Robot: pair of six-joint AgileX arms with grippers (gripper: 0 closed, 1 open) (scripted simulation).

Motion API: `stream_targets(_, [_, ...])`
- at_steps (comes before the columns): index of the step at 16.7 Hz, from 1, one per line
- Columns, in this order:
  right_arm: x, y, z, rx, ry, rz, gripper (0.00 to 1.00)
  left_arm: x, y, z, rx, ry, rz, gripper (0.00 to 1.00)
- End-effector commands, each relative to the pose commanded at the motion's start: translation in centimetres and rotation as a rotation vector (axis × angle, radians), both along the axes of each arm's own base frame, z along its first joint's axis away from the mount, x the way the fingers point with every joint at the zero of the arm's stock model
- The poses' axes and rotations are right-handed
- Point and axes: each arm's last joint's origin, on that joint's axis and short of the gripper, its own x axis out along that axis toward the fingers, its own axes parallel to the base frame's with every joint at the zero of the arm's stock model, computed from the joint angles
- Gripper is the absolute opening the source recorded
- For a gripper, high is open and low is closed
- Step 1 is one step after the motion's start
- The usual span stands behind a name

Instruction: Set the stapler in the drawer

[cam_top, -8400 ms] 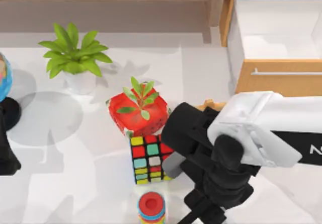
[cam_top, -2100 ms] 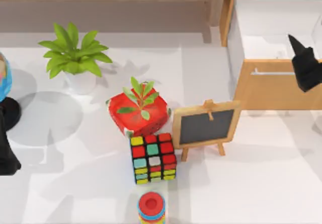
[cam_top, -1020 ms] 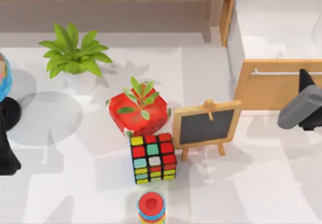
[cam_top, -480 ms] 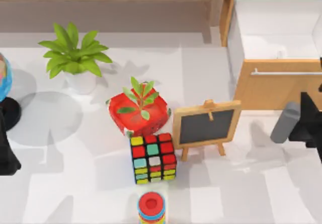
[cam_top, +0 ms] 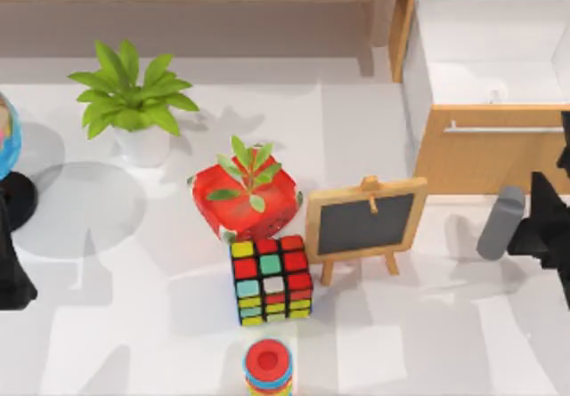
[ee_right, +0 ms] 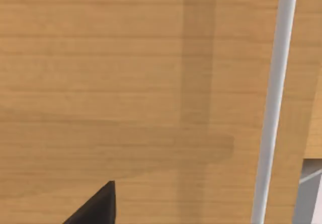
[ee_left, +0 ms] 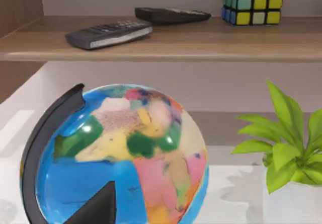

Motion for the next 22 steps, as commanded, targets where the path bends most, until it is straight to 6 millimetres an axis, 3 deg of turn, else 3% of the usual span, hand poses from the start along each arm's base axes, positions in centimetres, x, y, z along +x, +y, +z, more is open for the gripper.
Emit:
stream_targets(15, [2.5, 0.0, 0.0, 0.0, 0.0, 0.0, 1.0, 0.0, 0.0, 0.0, 0.0, 0.0, 0.0, 1.0])
stream_targets(22, [2.5, 0.0, 0.0, 0.0, 0.0, 0.0, 0.47, 0.0, 0.0, 0.0, 0.0, 0.0, 0.0, 1.0])
